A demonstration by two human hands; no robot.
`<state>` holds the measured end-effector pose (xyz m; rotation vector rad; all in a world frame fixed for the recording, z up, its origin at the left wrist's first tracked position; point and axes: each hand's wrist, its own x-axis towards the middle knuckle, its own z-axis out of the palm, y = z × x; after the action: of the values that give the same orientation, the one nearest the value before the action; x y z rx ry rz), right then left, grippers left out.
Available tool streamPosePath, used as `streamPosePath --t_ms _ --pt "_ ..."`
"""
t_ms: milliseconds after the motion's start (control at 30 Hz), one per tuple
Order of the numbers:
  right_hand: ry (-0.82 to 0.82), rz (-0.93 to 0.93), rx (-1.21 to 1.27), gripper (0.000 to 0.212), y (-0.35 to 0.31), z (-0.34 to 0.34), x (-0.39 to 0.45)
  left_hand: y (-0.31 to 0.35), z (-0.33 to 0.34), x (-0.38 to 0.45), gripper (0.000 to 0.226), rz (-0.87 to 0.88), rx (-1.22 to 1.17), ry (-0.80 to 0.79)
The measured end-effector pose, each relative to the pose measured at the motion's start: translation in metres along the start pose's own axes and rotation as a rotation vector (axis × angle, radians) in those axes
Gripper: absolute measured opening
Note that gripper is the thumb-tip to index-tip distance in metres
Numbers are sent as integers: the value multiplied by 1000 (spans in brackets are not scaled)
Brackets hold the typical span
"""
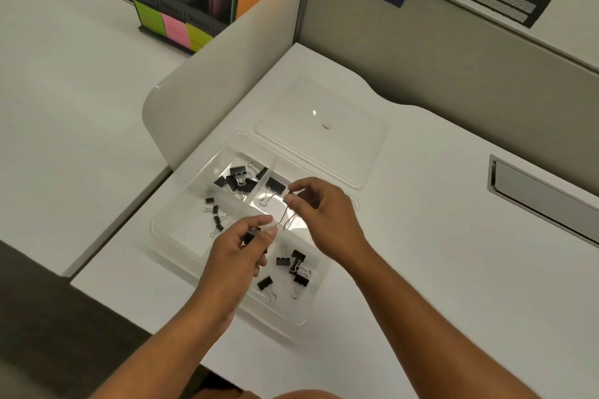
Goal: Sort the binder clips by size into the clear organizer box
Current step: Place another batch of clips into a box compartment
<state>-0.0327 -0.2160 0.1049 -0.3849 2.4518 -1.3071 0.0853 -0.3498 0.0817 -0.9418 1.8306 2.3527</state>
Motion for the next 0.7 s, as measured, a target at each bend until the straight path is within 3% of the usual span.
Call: streamPosePath --t_ms 133,267,467,700 --pt "5 -38 -251 14 3 2 31 0 -2 4 24 11 -37 43" --pt "-25 -36 -441 24 20 9 44 6 -3 1 16 78 15 42" --pt "170 -117 -248 12 39 17 12 20 0 17 6 303 306 156" --pt "223 -56 -139 16 37 8 -26 28 21 72 16 480 636 237"
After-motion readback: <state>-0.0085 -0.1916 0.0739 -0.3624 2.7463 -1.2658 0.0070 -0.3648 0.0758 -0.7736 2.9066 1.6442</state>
